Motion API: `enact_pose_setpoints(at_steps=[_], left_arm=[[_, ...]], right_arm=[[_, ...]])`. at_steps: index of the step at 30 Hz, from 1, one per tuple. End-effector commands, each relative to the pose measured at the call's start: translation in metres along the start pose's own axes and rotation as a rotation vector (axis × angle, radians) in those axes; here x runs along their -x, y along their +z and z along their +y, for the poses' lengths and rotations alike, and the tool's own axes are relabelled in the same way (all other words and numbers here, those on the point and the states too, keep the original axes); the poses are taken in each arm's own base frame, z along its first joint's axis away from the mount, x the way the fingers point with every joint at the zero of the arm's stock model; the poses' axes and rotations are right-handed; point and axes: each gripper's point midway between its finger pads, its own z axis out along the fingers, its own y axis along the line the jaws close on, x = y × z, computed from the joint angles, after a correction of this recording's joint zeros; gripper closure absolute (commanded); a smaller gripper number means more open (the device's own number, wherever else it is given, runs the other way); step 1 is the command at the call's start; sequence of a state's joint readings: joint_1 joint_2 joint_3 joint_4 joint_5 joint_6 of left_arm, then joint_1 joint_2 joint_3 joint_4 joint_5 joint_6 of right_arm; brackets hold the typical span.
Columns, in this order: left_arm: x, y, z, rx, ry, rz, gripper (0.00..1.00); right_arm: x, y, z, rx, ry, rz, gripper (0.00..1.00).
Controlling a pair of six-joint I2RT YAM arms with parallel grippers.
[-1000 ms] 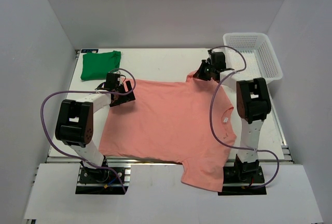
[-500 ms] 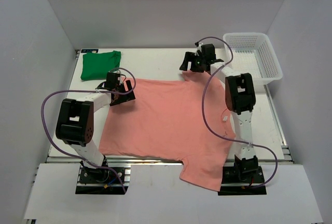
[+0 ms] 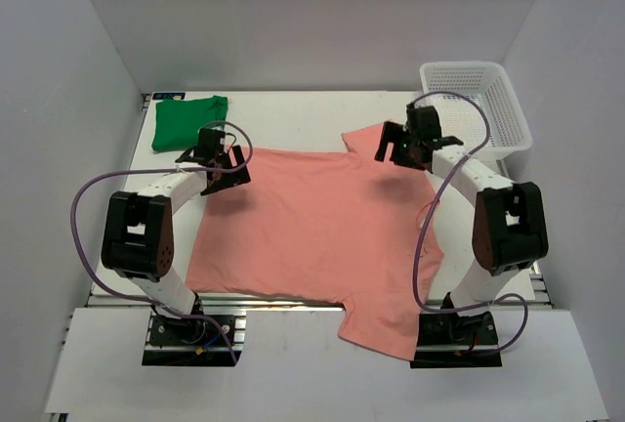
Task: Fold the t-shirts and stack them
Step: Flatten out the tshirt
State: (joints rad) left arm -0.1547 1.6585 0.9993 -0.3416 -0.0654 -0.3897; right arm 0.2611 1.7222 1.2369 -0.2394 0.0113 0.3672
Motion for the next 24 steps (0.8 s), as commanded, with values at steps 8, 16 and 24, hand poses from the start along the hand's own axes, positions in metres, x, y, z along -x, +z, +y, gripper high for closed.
enact_pose_setpoints(at_steps=[8,16,24], left_arm=[[0.030,0.016,0.002,0.097,0.009,-0.002,0.00],[0.021,0.068,-0.011,0.064,0.014,0.086,0.00],[0.050,0.112,-0.017,0.085,-0.039,0.103,0.00]], right_arm=[[-0.092,0.003,-0.064,-0.233,0.040,0.230,0.10],[-0.056,0.053,-0.068,-0.281,0.073,0.229,0.10],[-0.002,0.098,-0.078,-0.264,0.061,0.195,0.10]])
